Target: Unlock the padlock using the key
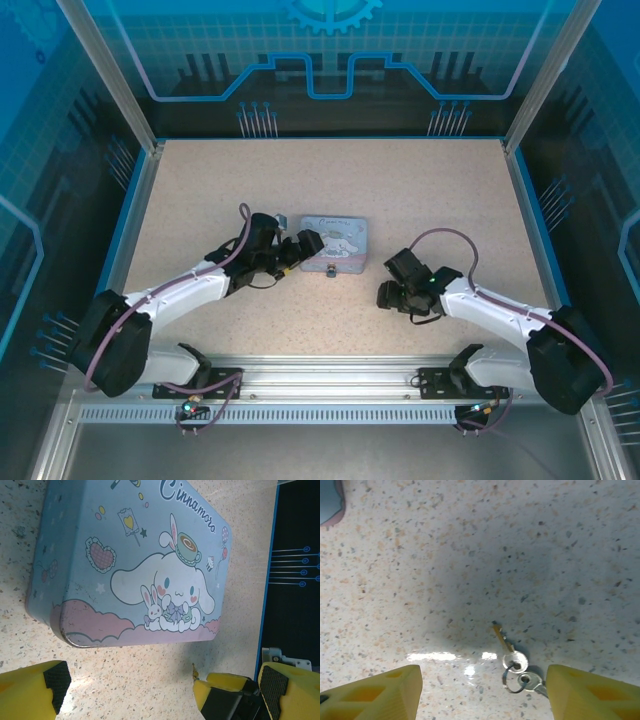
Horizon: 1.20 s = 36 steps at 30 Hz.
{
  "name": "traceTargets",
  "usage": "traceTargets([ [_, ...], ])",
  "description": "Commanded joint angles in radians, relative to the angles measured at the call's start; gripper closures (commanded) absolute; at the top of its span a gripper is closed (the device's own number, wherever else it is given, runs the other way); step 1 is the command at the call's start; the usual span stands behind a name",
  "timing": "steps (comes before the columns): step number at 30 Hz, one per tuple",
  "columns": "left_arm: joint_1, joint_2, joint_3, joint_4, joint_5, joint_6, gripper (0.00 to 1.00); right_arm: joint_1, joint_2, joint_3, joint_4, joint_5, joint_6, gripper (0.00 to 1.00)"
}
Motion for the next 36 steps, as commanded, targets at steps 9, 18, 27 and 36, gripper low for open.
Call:
traceTargets([
  [9,-0.009,-0.001,0.029,0.008,0.02,0.0,0.01,-0.016,0.081,0.001,-0.017,-0.006,-0.047,0.45],
  [18,-0.008,0.022,0.032,0.033,0.031,-0.007,0.01,0.062,0.071,-0.008,-0.027,0.015,0.003,0.5],
  [27,-0.007,0.025,0.033,0.045,0.034,-0.011,0.01,0.094,0.121,-0.01,-0.023,0.059,0.044,0.54],
  [36,-0.009,0.034,0.036,0.052,0.041,-0.01,0.01,0.091,0.158,0.0,-0.019,0.109,0.068,0.58],
])
